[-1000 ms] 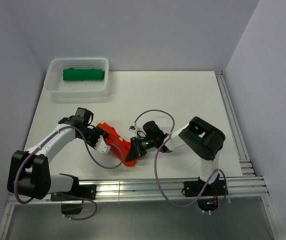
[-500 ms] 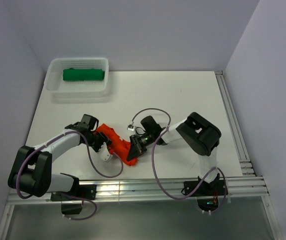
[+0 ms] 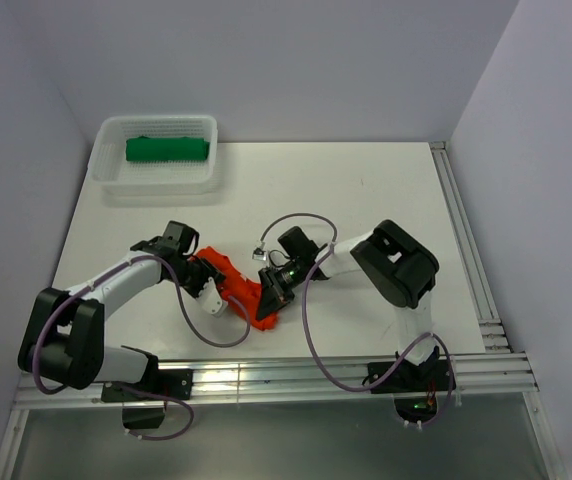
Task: Roll the t-shirts
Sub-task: Roll the tshirt
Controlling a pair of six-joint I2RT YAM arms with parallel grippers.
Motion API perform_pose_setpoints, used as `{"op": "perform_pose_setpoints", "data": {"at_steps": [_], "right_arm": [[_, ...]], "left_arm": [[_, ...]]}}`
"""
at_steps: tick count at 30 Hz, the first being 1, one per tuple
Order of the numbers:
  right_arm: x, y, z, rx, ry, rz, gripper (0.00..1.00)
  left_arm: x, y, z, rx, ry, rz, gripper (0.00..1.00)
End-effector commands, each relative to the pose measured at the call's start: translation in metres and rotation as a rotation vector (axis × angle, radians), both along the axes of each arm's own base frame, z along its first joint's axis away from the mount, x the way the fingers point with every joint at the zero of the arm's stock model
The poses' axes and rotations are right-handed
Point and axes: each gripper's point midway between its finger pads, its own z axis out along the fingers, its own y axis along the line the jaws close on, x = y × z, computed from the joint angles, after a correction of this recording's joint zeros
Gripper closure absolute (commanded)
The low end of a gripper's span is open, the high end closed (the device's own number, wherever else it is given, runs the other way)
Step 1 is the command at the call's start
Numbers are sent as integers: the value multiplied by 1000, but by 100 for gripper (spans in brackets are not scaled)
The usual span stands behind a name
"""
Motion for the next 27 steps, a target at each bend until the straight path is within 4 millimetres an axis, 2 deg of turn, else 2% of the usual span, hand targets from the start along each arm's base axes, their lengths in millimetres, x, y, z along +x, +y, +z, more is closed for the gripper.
{"op": "perform_pose_setpoints", "data": {"at_steps": [1, 8, 11, 13, 14, 15, 18, 23, 27], "right_arm": [[-6, -11, -11, -72, 46, 17, 100], [-4, -8, -1, -33, 74, 42, 100], [-3, -6, 0, -24, 88, 50, 100], [-3, -6, 0, -20, 95, 53, 100], [-4, -7, 0, -19, 97, 55, 100], [-3, -7, 0, -16, 100, 56, 100], [-5, -9, -2, -16, 106, 65, 100], [-5, -12, -2, -6, 110, 65, 100], [-3, -14, 0, -2, 96, 73, 100]], "left_arm": [[-2, 4, -6, 35, 4, -19, 54], [-12, 10, -30, 98, 11, -34, 53], [-9, 8, -31, 93, 4, -22, 55], [-6, 5, -25, 78, 9, -11, 54], [-6, 4, -23, 72, 14, -3, 52], [-6, 3, -20, 60, 24, 14, 23], [-3, 0, -10, 30, 44, 76, 1], [-3, 10, 1, 49, 28, 153, 1], [-3, 15, 26, 19, -23, 224, 0]]}}
